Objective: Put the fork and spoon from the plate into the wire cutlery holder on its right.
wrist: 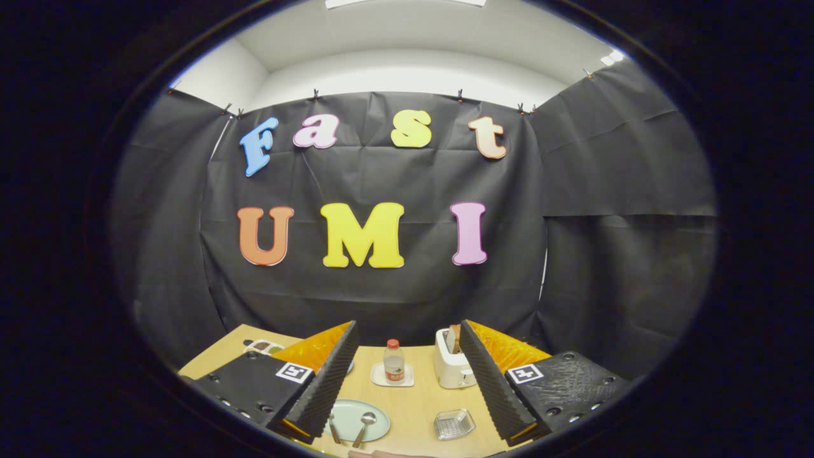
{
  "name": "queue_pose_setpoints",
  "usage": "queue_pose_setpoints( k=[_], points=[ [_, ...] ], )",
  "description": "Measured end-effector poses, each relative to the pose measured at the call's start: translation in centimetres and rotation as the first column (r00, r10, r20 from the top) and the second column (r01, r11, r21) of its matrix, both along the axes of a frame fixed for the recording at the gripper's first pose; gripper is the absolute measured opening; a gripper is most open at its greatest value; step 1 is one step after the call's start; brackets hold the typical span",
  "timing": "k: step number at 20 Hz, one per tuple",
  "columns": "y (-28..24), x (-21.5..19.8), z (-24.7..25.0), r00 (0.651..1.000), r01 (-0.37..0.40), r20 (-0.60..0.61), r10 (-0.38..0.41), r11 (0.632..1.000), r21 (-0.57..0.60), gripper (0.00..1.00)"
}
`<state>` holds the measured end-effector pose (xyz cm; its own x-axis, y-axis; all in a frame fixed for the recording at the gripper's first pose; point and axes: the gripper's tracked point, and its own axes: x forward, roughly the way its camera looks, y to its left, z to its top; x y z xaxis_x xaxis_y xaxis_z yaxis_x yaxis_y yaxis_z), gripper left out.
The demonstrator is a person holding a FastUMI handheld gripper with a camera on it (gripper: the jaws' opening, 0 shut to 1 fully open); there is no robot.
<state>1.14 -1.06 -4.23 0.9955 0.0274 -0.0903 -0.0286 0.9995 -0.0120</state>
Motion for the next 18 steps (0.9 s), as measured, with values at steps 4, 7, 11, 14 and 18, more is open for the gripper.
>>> queue_pose_setpoints(
  k=[4, 7, 11, 14, 18],
  points=[
    [0.4, 1.8, -4.9, 0.996, -0.005, -0.089, 0.005, 1.0, -0.002, 0.95],
    [1.8, 2.8, -10.0, 0.984, -0.031, -0.177, 0.026, 0.999, -0.025, 0.95],
    [4.2, 3.9, -17.3, 0.951, -0.064, -0.305, 0.046, 0.997, -0.049, 0.95],
    [6.1, 3.9, -23.3, 0.906, -0.079, -0.421, 0.048, 0.995, -0.056, 0.95],
    [9.3, 3.9, -30.7, 0.843, -0.107, -0.535, 0.059, 0.992, -0.06, 0.96]
  ],
)
